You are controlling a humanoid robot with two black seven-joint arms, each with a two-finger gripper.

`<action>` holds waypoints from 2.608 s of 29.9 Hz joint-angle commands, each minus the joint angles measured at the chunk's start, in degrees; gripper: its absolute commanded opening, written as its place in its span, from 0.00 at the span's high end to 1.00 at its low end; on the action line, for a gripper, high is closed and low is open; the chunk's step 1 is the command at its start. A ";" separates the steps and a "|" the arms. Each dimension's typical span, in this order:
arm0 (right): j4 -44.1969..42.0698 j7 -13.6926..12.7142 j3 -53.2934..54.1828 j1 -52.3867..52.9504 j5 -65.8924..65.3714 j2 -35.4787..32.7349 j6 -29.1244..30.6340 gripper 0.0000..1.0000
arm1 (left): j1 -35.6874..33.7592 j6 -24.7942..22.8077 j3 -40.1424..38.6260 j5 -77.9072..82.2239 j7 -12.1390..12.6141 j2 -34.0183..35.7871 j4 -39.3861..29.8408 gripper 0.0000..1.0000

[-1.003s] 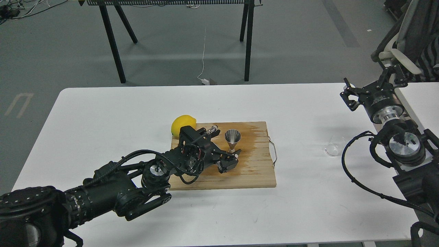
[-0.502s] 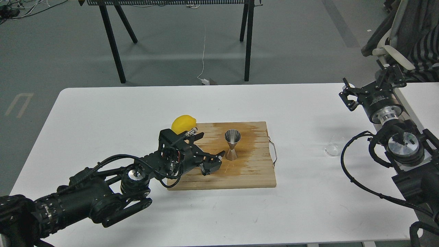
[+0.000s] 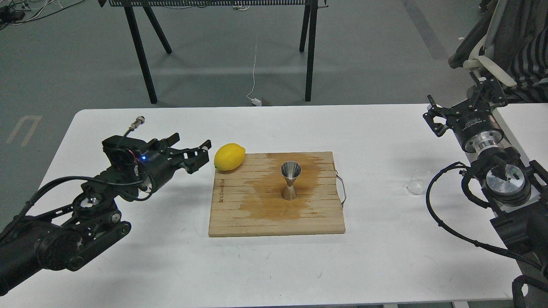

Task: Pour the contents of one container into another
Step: 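Open the left gripper and withdraw it to rest, then move the right gripper down to the clear glass cup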

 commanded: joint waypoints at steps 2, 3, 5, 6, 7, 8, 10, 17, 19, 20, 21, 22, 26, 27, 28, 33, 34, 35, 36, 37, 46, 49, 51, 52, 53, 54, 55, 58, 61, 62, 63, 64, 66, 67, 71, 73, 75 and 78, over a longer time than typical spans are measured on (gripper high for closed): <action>0.73 -0.41 -0.24 -0.13 -0.08 0.33 -0.09 0.01 | 0.30 -0.29 -5.78 -20.54 -0.02 0.30 -0.18 0.01; 0.73 -0.59 -0.33 -0.04 -0.08 0.15 -0.44 0.01 | 0.21 -0.47 -6.92 -23.98 0.07 0.21 -0.18 0.01; 0.73 -0.94 -1.46 0.31 -0.17 -0.02 -1.06 0.01 | 0.12 -1.25 -9.64 -30.30 -0.02 -0.14 -0.18 0.01; 0.82 -1.20 -2.51 0.83 -0.17 -0.11 -1.50 0.01 | 0.04 -2.22 -11.39 -33.73 -0.02 -0.32 -0.18 0.01; 0.82 -1.21 -3.48 1.62 -0.26 -0.29 -1.50 0.01 | -0.23 -3.18 -12.98 -36.81 -0.02 -0.41 0.00 0.01; 0.64 -1.21 -4.62 2.50 -0.26 -0.37 -1.59 0.01 | -0.40 -4.50 -15.00 -40.85 -0.02 -0.41 0.52 0.01; 0.64 -1.21 -6.03 3.03 -0.26 -1.33 -1.50 0.01 | -0.75 -7.22 -18.60 -48.67 -0.02 -0.41 1.57 0.01; 3.62 -1.21 -6.57 2.51 -0.08 -4.41 -0.97 0.01 | -8.04 -18.28 -22.40 -64.33 -1.25 -1.11 15.09 0.01; 6.87 -1.21 -5.78 1.72 0.18 -6.43 -0.80 0.01 | -10.24 -24.87 -22.40 -70.82 -1.16 -1.55 20.62 0.01; 7.93 -1.21 -5.26 0.67 0.18 -6.61 -0.88 0.01 | -11.03 -27.34 -22.40 -73.55 -0.90 -1.64 22.57 0.01; 8.98 -1.21 -4.38 -0.90 0.27 -6.62 -0.89 0.01 | -11.73 -29.71 -22.05 -76.37 -0.72 -1.55 23.98 0.01; 10.04 -1.21 -3.41 -2.40 0.27 -6.62 -0.89 0.01 | -12.09 -31.13 -21.79 -78.22 -0.63 -1.55 24.69 0.01; 16.45 -1.38 2.12 -10.83 0.53 -6.62 -0.97 0.01 | -12.09 -32.72 -21.52 -79.82 -0.63 -1.11 24.87 0.00; 18.81 -1.47 3.44 -13.46 1.14 -6.62 -0.89 0.01 | -11.92 -32.90 -21.43 -79.73 -0.63 -0.94 24.87 0.00; 20.58 -1.82 4.67 -15.66 2.19 -6.79 -0.89 0.01 | -11.83 -32.99 -21.35 -79.73 -0.63 -0.93 24.78 0.00; 29.37 -2.79 11.00 -27.44 8.79 -7.23 -0.89 0.01 | -12.00 -33.08 -21.34 -79.65 -0.63 -0.85 24.69 0.00; 30.60 -2.79 12.23 -29.46 9.05 -7.14 -0.89 0.01 | -12.09 -33.08 -21.34 -79.65 -0.63 -0.85 24.69 0.00; 31.74 -2.79 13.28 -31.66 9.23 -6.88 -0.80 0.01 | -12.18 -32.99 -21.34 -79.65 -0.63 -0.85 24.69 0.00; 32.19 -2.79 13.73 -33.07 9.49 -6.53 -0.54 0.01 | -12.18 -32.99 -21.34 -79.65 -0.63 -0.93 24.69 0.00; 32.54 -2.79 13.91 -34.65 10.37 -6.35 -0.01 0.01 | -12.18 -32.90 -21.34 -79.65 -0.63 -0.93 24.61 0.00; 30.79 -2.70 13.38 -40.56 18.11 -0.56 0.88 0.01 | -12.27 -32.81 -21.34 -79.56 -0.81 -0.85 24.43 0.00; 29.65 -2.70 13.47 -39.86 18.20 2.60 -3.24 0.01 | -12.27 -32.64 -21.34 -79.47 -0.81 -0.67 23.29 0.00; 29.65 -2.61 13.47 -39.51 18.20 4.01 -6.32 0.01 | -12.27 -32.55 -21.34 -79.47 -0.81 -0.41 23.11 0.00; 29.65 -2.53 13.47 -38.98 18.11 4.72 -7.81 0.01 | -12.27 -32.46 -21.43 -79.56 -0.81 -0.32 22.94 0.00; 29.65 -2.61 13.38 -38.19 18.20 5.33 -9.31 0.01 | -12.27 -32.46 -21.43 -79.56 -0.81 -0.14 22.85 0.00; 29.56 -2.53 13.30 -37.49 18.11 6.03 -11.06 0.01 | -12.27 -32.46 -21.43 -79.56 -0.81 -0.06 22.76 0.00; 29.56 -2.53 13.30 -37.05 18.11 6.56 -12.99 0.01 | -12.27 -32.46 -21.43 -79.56 -0.89 -0.05 22.76 0.00; 29.65 -2.26 13.12 -34.94 18.11 7.45 -20.02 0.01 | -12.27 -32.46 -21.43 -79.56 -0.89 0.12 22.76 0.00; 28.25 -2.17 12.86 -32.39 18.02 7.45 -24.69 0.01 | -12.27 -32.46 -21.43 -79.56 -0.89 0.47 22.76 0.00; 26.85 -2.17 12.59 -31.51 18.02 7.45 -25.05 0.01 | -12.27 -32.37 -21.43 -79.56 -0.90 0.47 22.76 0.00; 25.62 -2.52 12.42 -30.90 17.94 7.53 -24.97 0.01 | -12.27 -32.37 -21.43 -79.56 -0.81 0.47 22.76 0.00; 24.56 -2.70 11.81 -30.37 17.85 7.45 -24.71 0.01 | -12.27 -32.29 -21.43 -79.56 -0.81 0.47 22.76 0.00; 23.33 -2.79 10.05 -29.31 17.85 7.45 -22.96 0.01 | -12.27 -32.20 -21.43 -79.56 -0.81 0.47 22.76 0.00; 22.36 -2.88 9.00 -28.53 17.85 7.45 -21.90 0.01 | -12.27 -32.20 -21.43 -79.56 -0.81 0.56 22.76 0.00; 18.67 -2.88 6.53 -25.80 17.85 7.54 -20.75 0.01 | -12.27 -32.20 -21.43 -79.56 -0.81 0.91 22.67 0.00; 18.22 -2.96 6.44 -25.35 17.85 8.06 -20.40 0.01 | -12.36 -32.20 -21.43 -79.56 -0.81 1.09 22.50 0.00; 17.00 -3.40 6.44 -24.66 17.85 8.50 -20.31 0.01 | -12.36 -32.20 -21.43 -79.56 -0.81 1.79 22.50 0.00; 14.19 -3.67 6.44 -22.72 17.85 8.94 -20.13 0.01 | -12.36 -32.20 -21.43 -79.56 -0.81 2.05 22.50 0.00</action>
